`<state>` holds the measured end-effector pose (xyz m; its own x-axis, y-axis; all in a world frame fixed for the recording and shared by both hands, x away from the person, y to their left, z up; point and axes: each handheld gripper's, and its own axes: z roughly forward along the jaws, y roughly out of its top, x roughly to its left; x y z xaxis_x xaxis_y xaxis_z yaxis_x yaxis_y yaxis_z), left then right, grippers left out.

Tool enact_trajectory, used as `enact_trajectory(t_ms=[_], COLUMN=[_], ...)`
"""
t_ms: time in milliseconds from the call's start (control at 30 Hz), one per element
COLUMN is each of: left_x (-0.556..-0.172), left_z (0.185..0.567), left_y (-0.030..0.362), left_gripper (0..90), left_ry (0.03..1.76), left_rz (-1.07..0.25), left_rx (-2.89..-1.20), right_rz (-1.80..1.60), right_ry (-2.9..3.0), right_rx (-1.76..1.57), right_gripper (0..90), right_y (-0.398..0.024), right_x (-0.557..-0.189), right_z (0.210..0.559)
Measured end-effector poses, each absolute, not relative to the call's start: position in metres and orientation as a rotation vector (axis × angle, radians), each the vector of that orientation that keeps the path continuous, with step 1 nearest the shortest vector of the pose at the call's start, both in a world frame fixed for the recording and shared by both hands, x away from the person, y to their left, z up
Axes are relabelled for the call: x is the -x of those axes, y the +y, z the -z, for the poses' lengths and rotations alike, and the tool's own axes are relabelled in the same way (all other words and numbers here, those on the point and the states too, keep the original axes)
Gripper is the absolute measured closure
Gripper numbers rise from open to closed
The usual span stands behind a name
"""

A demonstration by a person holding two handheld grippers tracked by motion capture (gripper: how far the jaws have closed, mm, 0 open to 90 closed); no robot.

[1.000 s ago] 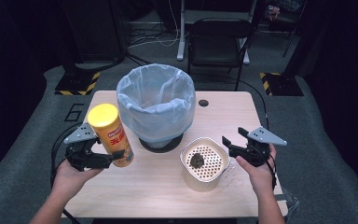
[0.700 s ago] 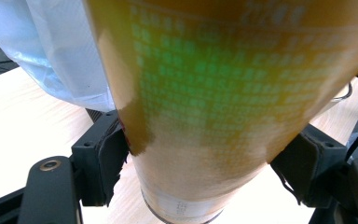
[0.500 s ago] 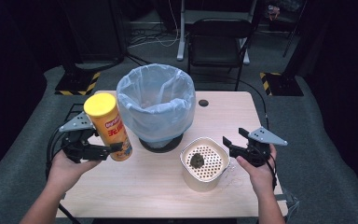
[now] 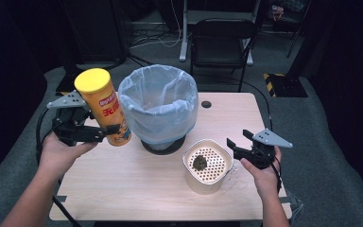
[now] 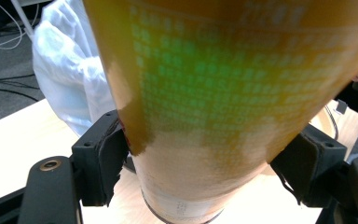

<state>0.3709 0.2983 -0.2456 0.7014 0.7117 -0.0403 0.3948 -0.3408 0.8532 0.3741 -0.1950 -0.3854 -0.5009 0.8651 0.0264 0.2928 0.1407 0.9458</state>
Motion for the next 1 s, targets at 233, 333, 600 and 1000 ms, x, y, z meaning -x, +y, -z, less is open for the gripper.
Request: enact_trajectory(t_ms=[233,333,600,1000], left_x=[-0.380,-0.384,-0.397,-0.434], left_z=[0.228,0.220,0.197,0.190], left_y=[0.291,0.287,0.274,0.258], left_gripper=[24.2,24.2,24.1,24.1], left_ry=[0.847,0.846,0.837,0.889], left_rz=[-0.438,-0.436,-0.447,-0.430], left_rx=[-1.978,-1.973,-1.973,-1.935], right_rz=[-1.360,-1.361,-1.359,-1.358], right_ry=[1.885,1.879,1.880,1.874], right_rx=[-1.107,-1.110,-1.121,-1.129], right_gripper=[27.4,27.3,27.4,27.3], right_y=[-0.194,-0.194,-0.196,-0.197], right_x=[-0.375,-0.374,-0.375,-0.375], right_z=[0.387,0.386,0.388,0.389])
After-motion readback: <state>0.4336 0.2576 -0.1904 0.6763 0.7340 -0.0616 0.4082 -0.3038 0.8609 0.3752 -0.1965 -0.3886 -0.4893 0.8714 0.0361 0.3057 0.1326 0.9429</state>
